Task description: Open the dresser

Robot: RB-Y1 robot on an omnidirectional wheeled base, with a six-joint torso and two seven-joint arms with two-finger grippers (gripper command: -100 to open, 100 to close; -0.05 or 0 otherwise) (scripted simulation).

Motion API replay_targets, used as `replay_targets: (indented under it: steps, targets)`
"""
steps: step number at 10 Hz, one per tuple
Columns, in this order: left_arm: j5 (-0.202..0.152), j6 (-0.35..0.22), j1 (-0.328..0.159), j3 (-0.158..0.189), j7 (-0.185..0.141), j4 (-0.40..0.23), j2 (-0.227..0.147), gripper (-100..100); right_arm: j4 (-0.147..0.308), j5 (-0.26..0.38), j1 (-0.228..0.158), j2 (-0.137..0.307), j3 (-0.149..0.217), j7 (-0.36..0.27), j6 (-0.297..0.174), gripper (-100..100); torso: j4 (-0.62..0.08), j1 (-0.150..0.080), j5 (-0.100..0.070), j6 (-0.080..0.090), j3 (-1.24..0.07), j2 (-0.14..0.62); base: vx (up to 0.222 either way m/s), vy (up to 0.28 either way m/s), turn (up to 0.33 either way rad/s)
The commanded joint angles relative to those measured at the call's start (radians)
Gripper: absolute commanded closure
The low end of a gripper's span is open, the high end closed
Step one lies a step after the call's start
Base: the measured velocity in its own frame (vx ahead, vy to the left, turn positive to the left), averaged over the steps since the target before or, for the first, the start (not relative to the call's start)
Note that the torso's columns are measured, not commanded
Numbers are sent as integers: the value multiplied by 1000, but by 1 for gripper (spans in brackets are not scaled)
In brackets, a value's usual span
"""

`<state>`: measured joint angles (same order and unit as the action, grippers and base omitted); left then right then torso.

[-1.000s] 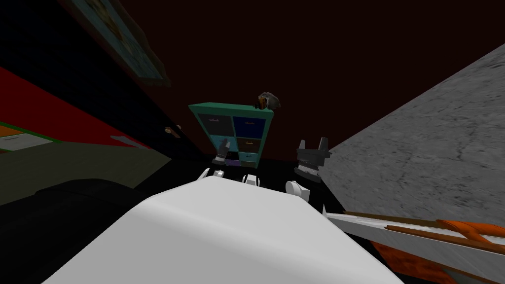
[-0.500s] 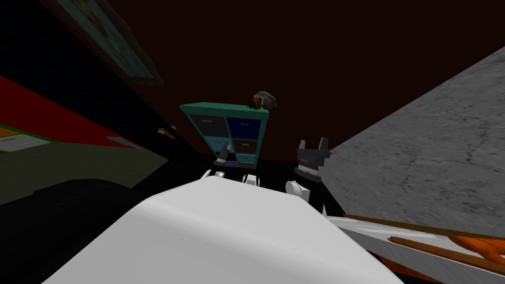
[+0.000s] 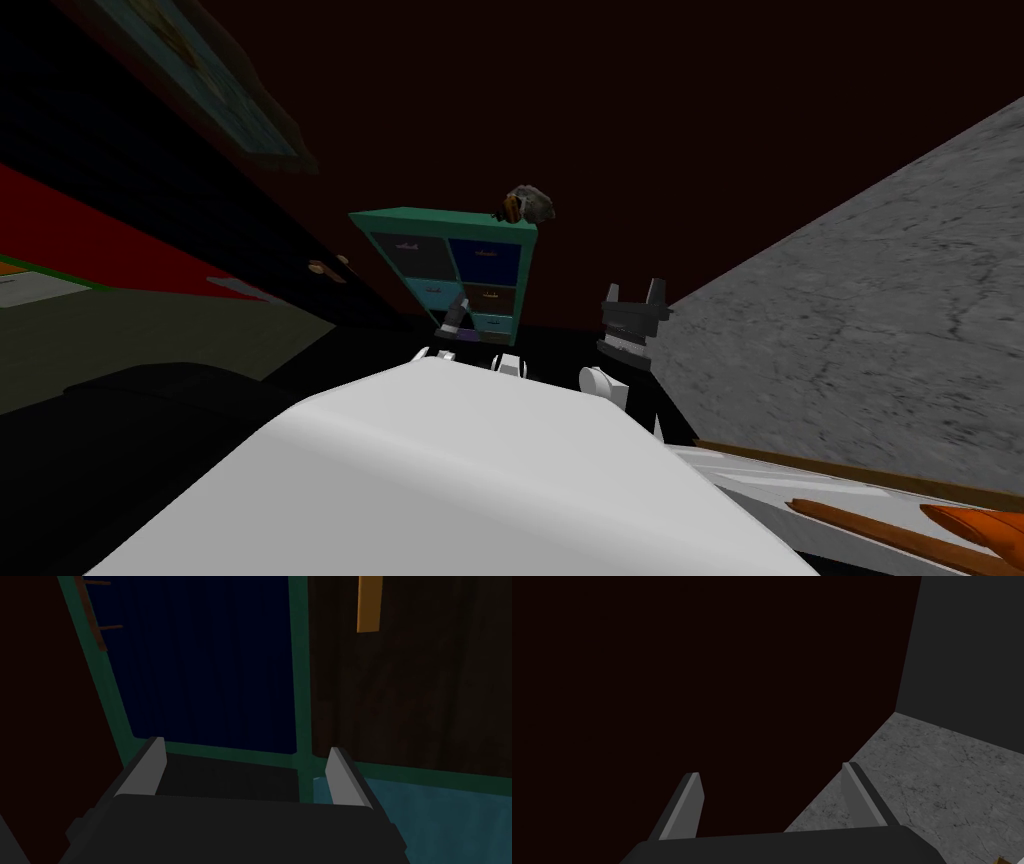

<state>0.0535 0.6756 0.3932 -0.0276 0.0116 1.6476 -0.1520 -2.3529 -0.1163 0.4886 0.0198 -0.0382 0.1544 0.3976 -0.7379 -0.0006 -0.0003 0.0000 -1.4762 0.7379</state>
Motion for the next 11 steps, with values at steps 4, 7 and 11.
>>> replay_targets:
  steps: [4,7,11]
  targets:
    - [-13,18,-23,6,-5,-123,14,-100,0,0,0,0,0,0,0,0,-1,2,1,0,1,2,53,-69,2]
    - [-20,24,-34,8,-6,-184,53,-100,0,0,0,0,0,0,0,0,0,-1,0,0,-1,-1,67,-85,3]
    - [-24,29,-41,9,-7,-228,148,-100,0,0,0,0,0,0,0,0,-1,2,1,0,1,2,42,-45,1]
